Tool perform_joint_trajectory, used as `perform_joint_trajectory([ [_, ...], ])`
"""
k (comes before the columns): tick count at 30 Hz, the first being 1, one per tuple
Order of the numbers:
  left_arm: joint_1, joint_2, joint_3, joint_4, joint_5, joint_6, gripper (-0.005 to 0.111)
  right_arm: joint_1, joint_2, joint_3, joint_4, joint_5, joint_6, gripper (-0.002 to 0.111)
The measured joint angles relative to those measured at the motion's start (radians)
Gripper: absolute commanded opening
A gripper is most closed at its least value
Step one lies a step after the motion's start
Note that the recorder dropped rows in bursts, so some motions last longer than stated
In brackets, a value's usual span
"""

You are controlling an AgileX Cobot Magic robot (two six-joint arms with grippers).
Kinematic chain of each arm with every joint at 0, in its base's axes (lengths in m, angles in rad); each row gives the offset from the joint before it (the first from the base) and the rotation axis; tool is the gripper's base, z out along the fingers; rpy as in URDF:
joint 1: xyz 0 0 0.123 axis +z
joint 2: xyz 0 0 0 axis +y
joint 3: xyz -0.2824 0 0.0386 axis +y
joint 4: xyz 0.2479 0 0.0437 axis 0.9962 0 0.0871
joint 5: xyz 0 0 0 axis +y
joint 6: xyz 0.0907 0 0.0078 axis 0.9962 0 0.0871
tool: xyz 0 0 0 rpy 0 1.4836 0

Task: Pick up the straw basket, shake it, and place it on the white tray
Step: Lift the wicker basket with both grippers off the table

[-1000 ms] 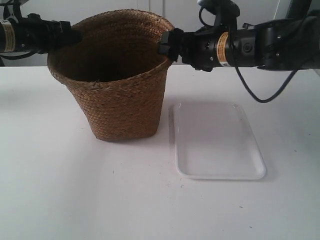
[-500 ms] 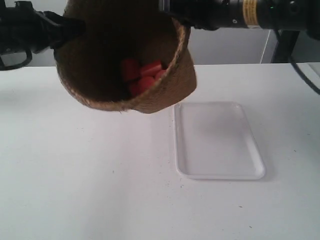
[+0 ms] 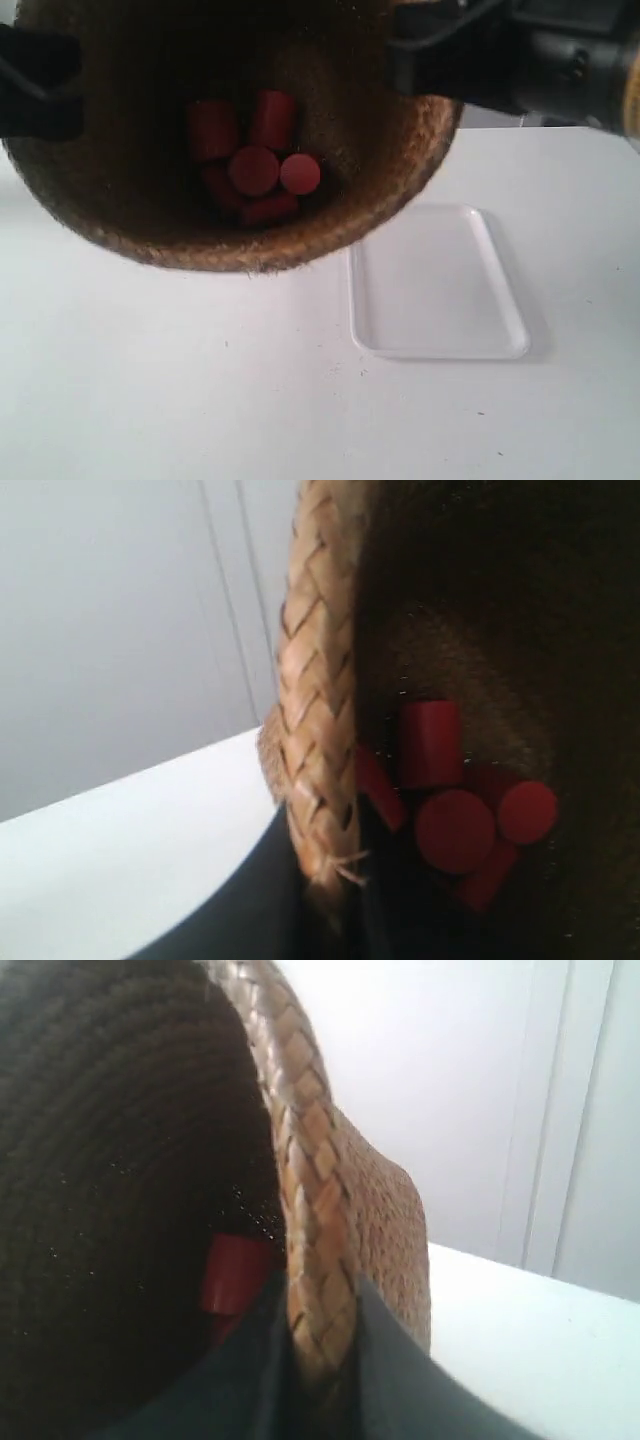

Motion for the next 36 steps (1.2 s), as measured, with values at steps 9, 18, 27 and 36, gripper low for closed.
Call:
perform_joint_trajectory([
  [9, -0.003, -0.057, 0.035, -0.020, 0.011, -0.032, 0.000, 0.004, -0.027, 0.035, 0.038, -0.092, 0.019, 0.000],
  [18, -0.040, -0.127, 0.214, 0.078, -0.066, -0.164, 0.000, 0.004, -0.110, 0.206, 0.064, 0.006, 0.002, 0.000],
  [27, -0.046, -0.214, 0.051, 0.173, -0.064, -0.217, 0.000, 0.004, -0.200, 0.028, 0.020, -0.141, 0.018, 0.000],
  [36, -0.060, -0.168, 0.131, 0.256, 0.045, -0.375, 0.000, 0.004, -0.096, 0.107, 0.090, -0.155, -0.018, 0.000],
])
